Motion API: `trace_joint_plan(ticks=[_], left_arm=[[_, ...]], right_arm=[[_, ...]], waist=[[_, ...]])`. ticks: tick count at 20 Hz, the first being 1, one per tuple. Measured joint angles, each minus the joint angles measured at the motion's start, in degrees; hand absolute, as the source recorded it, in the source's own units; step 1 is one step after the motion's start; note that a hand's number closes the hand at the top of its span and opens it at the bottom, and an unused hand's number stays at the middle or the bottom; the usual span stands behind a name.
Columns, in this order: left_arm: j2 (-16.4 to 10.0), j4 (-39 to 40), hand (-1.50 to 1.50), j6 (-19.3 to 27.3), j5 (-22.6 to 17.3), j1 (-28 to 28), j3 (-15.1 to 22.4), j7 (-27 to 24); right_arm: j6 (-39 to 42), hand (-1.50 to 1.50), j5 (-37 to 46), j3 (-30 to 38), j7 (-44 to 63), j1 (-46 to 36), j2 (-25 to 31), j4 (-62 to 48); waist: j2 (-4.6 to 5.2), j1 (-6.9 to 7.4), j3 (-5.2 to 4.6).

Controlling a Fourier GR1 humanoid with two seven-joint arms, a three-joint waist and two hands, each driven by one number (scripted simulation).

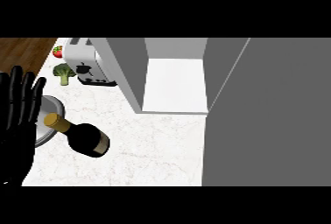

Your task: Pick up the wine, place it into the cabinet and close the cabinet

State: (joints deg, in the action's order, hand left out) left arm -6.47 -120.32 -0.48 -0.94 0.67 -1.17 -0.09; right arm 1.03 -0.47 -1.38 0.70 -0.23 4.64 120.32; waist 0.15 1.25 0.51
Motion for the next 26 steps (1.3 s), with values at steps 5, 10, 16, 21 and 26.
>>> trace_joint_plan(ticks=[5,10,16,21,26], left_arm=[[0.42,-1.32,-1.50,5.41,5.63,0.19,-2.60,3.08],[4.09,-2.36,-1.50,12.50,7.02,1.32,-2.58,11.68],[5.04,-9.35,-1.50,17.46,11.65,5.76,-0.12,26.76],[5.38,-12.24,-1.50,20.00,16.94,9.00,2.79,34.56],[5.47,-14.37,-1.50,21.46,22.23,11.88,5.06,42.23]], right_arm=[[-0.03,-1.50,0.13,0.92,0.65,3.36,0.35,3.54],[1.98,-1.50,-3.12,-4.42,5.27,8.46,-1.17,8.77],[1.38,-1.50,-3.60,-10.27,13.27,12.88,-2.00,18.41],[-1.20,-1.50,0.11,-16.72,18.50,12.74,-3.28,21.79],[-4.49,-1.50,1.15,-21.59,22.53,10.94,-4.04,22.26]], waist=[[-0.20,-1.10,-0.34],[-0.35,-1.60,-0.42],[-0.36,-1.59,-0.46],[-0.33,-1.50,-0.49],[-0.35,-1.49,-0.50]])
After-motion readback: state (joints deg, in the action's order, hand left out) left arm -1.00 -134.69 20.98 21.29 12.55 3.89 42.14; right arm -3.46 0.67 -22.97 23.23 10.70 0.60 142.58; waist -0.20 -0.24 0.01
